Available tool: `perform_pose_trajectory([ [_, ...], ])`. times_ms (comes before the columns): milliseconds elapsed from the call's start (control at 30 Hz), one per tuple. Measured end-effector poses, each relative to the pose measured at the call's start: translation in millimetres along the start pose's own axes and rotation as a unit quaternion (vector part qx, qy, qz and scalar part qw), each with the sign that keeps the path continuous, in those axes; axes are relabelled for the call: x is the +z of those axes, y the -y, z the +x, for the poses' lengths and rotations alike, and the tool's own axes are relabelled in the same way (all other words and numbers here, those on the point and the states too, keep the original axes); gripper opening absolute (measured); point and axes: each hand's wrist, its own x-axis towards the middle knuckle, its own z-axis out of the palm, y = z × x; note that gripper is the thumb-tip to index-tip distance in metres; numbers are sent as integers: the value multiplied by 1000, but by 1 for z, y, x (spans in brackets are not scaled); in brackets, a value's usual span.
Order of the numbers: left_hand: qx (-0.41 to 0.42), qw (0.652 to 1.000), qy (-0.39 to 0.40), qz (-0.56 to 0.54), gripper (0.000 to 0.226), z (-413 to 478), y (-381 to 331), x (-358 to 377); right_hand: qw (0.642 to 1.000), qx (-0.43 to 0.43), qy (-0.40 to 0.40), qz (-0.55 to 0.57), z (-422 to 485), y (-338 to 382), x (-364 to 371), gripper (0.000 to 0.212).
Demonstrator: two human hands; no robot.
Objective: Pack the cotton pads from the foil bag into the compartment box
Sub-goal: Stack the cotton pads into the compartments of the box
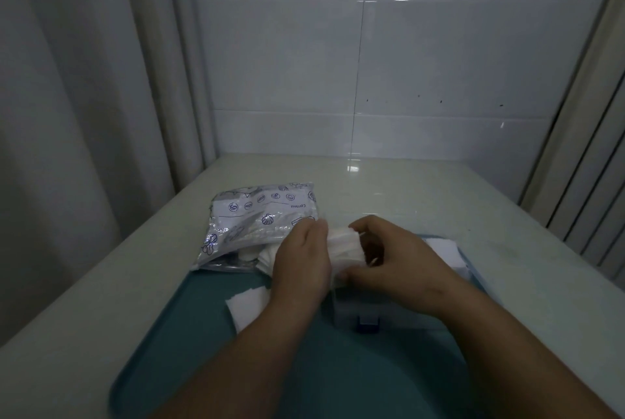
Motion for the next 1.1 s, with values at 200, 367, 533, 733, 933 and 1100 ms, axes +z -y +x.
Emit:
perform_pose_trajectory([
  [200, -13, 999, 18, -38, 27, 0, -5, -2, 986, 10, -38, 161, 0, 1, -5, 36],
  [367, 5, 997, 52, -57, 31, 0, -5, -4, 949, 65, -80, 298, -1, 5, -14, 28],
  [533, -4, 984, 121, -130, 28, 5, -8, -15, 935, 110, -64, 331, -1, 6, -14, 36],
  [733, -89, 972, 168, -137, 25, 6, -9, -24, 941, 136, -89, 298, -1, 9, -13, 33],
  [933, -85, 983, 154, -53, 20, 5, -13, -27, 928, 156, -9, 338, -1, 6, -18, 16],
  [1100, -66, 984, 157, 46, 15, 3, -13, -26, 933, 182, 17, 310, -4, 2, -20, 18],
])
